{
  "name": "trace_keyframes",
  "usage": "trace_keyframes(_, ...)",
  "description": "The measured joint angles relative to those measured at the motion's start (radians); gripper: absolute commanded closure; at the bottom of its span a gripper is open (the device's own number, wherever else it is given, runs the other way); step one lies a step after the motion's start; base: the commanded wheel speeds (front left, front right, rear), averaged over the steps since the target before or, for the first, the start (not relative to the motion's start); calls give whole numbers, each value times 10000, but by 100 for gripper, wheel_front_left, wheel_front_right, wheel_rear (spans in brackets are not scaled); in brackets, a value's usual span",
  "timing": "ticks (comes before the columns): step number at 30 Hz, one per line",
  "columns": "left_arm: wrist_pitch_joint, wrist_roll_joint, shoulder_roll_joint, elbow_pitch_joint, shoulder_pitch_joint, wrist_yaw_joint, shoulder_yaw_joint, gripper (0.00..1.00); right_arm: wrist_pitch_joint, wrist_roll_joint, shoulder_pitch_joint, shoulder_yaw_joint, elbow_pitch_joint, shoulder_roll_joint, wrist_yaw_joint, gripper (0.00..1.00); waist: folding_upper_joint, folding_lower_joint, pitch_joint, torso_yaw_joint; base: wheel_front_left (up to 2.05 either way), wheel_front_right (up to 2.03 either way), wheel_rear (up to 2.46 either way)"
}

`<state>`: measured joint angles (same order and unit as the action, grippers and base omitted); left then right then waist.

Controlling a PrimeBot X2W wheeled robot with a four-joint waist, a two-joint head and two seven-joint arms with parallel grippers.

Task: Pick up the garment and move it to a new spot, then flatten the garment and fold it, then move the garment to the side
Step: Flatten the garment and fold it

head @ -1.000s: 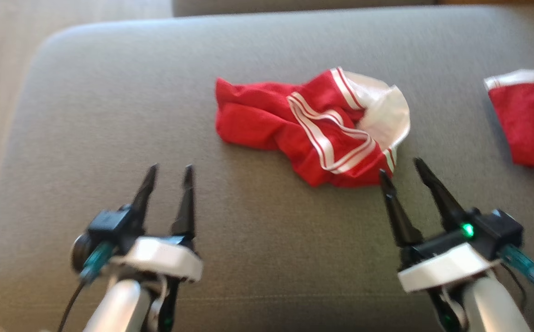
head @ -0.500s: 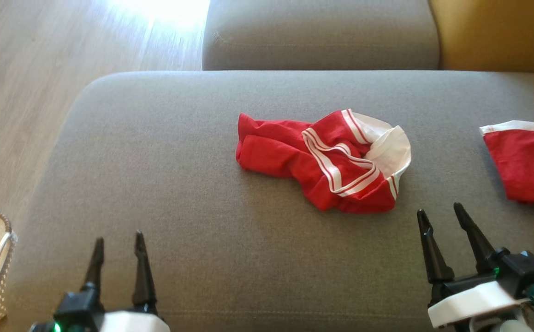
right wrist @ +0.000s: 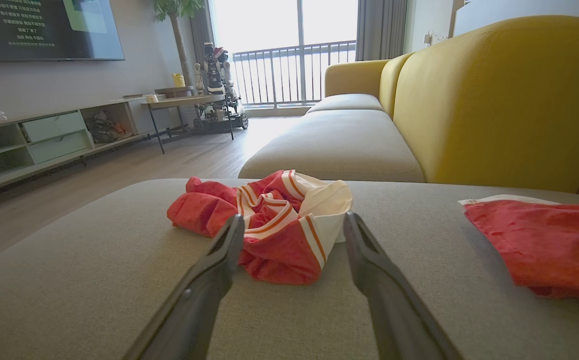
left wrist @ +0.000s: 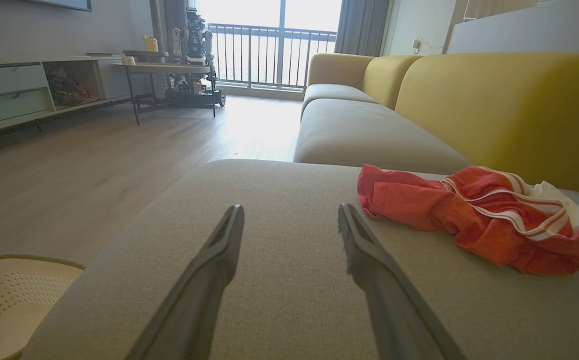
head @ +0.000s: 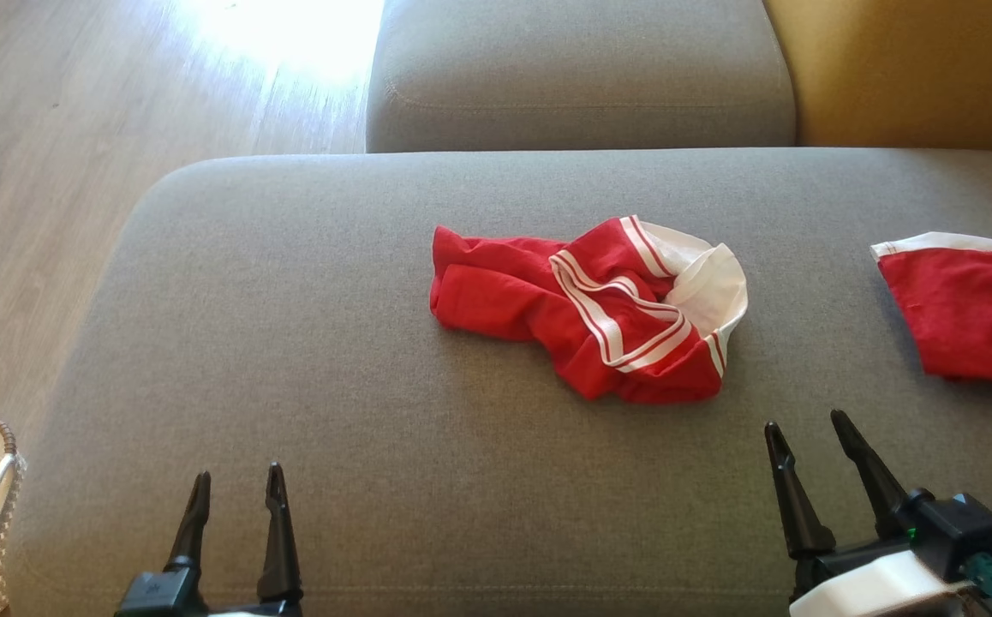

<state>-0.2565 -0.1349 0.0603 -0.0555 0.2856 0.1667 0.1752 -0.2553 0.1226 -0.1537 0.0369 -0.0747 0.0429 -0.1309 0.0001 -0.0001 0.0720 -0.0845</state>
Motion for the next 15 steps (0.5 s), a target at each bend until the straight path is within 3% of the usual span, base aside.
trace_keyframes(15,0,0,-4,0,-3,40,107,0,0,2,1,-36,-67,-2,0,0,0,0,7,65,0,0,0)
